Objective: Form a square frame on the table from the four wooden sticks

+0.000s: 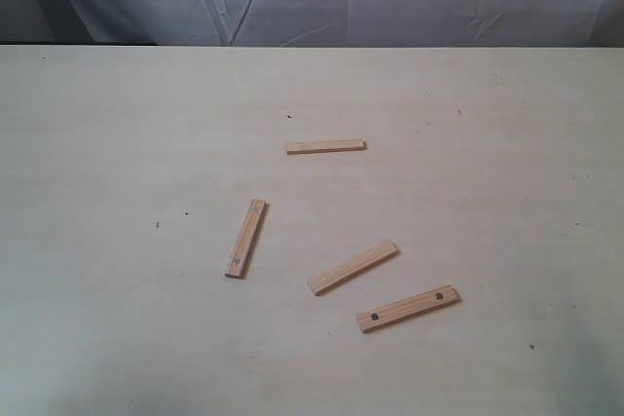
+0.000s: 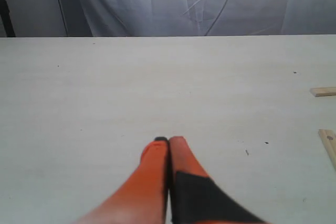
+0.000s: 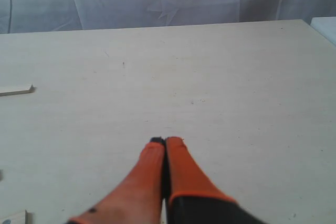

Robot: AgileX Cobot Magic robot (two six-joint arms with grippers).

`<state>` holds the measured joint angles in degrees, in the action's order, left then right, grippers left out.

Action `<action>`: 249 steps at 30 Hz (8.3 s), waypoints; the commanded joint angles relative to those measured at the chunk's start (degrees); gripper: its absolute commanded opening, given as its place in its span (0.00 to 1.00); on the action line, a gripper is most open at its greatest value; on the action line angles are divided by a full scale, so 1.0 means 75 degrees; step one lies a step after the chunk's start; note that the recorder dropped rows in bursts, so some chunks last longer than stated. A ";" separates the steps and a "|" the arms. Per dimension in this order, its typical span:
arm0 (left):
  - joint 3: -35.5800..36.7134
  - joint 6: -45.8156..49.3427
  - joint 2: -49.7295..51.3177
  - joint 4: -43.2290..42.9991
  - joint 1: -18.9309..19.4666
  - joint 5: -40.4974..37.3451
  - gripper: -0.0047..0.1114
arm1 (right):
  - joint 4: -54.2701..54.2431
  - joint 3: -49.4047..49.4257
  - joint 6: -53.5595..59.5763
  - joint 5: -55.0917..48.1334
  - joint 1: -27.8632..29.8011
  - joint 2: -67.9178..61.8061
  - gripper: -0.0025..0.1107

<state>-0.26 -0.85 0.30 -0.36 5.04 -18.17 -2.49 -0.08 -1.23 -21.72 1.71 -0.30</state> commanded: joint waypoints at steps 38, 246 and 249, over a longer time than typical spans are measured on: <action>-0.6311 0.2710 0.8413 0.1712 -0.1074 -0.2915 0.04 | 0.0043 0.0011 0.0016 0.0078 -0.0014 0.0040 0.02; -1.3977 -0.4133 1.6241 -0.0192 -0.5141 -0.2303 0.04 | 0.0043 0.0011 0.0016 0.0128 -0.0014 0.0040 0.02; -1.4029 -0.4945 1.6481 0.0048 -0.4967 -0.2096 0.04 | 0.0043 0.0011 0.0016 0.0096 -0.0014 0.0040 0.02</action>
<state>-105.00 -31.95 122.23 -2.54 -33.11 -35.77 -2.49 -0.08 -1.12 -21.68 1.71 -0.26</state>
